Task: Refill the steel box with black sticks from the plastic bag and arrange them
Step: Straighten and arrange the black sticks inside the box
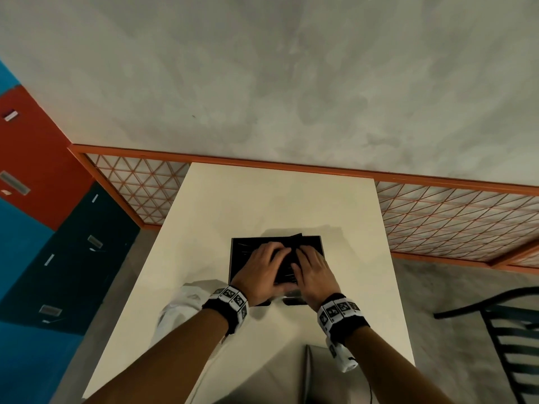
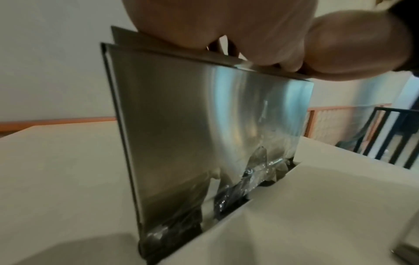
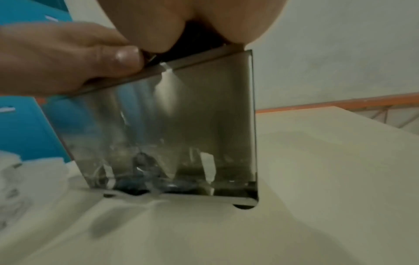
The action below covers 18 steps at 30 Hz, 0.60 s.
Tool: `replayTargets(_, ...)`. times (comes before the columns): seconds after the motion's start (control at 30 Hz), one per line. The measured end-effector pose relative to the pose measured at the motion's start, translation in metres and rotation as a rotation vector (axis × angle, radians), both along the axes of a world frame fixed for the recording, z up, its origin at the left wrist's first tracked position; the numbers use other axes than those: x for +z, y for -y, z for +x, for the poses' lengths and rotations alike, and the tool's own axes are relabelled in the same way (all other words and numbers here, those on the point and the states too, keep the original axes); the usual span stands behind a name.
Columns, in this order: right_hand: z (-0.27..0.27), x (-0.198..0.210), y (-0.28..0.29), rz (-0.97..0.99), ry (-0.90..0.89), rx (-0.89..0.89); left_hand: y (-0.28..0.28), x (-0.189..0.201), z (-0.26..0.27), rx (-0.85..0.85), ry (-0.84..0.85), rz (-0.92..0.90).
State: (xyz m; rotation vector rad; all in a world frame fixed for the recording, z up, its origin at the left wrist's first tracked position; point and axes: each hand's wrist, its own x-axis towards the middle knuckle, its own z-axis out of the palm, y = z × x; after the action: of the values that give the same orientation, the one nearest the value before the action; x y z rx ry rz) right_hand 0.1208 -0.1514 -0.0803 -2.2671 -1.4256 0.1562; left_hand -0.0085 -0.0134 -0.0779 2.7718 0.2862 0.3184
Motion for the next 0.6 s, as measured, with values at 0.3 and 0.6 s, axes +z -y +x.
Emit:
replayTargets(0.3, 0.005, 0.018, 0.015, 0.032, 0.047, 0.070, -0.005, -0.009, -0.010, 0.128, -0.224, 0.106)
replayTargets(0.6, -0.010, 0.007, 0.023, -0.046, 0.085, 0.094, 0.014, -0.012, -0.019, 0.156, -0.304, 0.103)
